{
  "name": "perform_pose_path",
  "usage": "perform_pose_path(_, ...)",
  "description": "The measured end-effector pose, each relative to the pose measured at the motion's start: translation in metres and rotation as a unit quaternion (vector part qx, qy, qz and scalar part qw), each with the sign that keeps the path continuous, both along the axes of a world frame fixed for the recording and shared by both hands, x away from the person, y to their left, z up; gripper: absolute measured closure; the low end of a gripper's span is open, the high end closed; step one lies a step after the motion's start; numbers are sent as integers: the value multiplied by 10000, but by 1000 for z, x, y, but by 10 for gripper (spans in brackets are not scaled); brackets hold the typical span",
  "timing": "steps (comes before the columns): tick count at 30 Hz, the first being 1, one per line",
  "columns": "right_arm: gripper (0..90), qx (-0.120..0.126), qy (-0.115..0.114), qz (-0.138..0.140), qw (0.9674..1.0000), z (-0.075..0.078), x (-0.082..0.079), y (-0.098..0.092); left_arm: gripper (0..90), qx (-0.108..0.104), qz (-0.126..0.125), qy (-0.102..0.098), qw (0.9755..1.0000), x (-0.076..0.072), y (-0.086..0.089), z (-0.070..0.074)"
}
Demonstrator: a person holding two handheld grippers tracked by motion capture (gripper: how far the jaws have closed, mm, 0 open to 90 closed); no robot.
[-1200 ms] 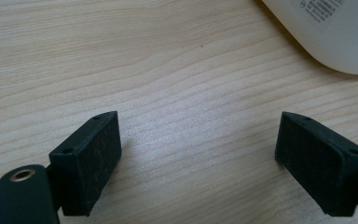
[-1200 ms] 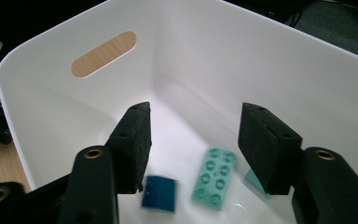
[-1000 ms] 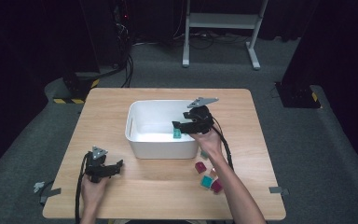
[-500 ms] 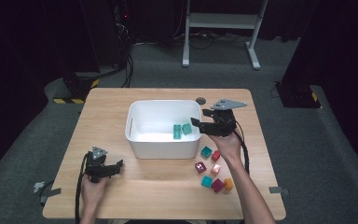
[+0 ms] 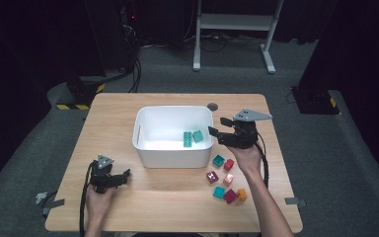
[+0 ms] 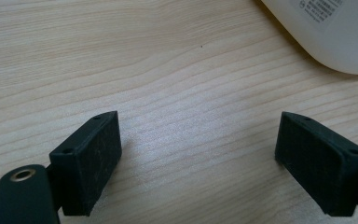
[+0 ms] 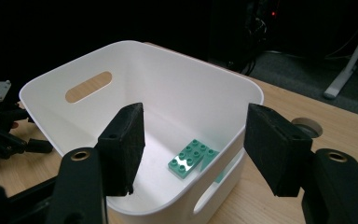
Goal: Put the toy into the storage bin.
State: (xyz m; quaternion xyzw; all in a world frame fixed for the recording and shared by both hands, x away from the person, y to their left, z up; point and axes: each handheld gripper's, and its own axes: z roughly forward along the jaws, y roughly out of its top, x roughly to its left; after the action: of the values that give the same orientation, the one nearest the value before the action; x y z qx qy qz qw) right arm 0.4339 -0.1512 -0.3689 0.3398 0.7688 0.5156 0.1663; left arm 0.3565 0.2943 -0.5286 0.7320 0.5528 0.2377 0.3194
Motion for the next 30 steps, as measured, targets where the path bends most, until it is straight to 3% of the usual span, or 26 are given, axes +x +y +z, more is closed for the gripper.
perform_pose_path(16, 365, 228, -267, -253, 9991, -15, -20, -33, 144, 0, -2, 3, 10000, 0, 0, 0)
perform_pose_path(26, 341, 375, -40, -472, 9982, -29, -27, -53, 144, 1, 11, -1, 10000, 0, 0, 0)
perform_pose_path(30, 323, 301, -16, -611, 9977, -36, -30, -59, 144, 3, 11, -2, 10000, 0, 0, 0)
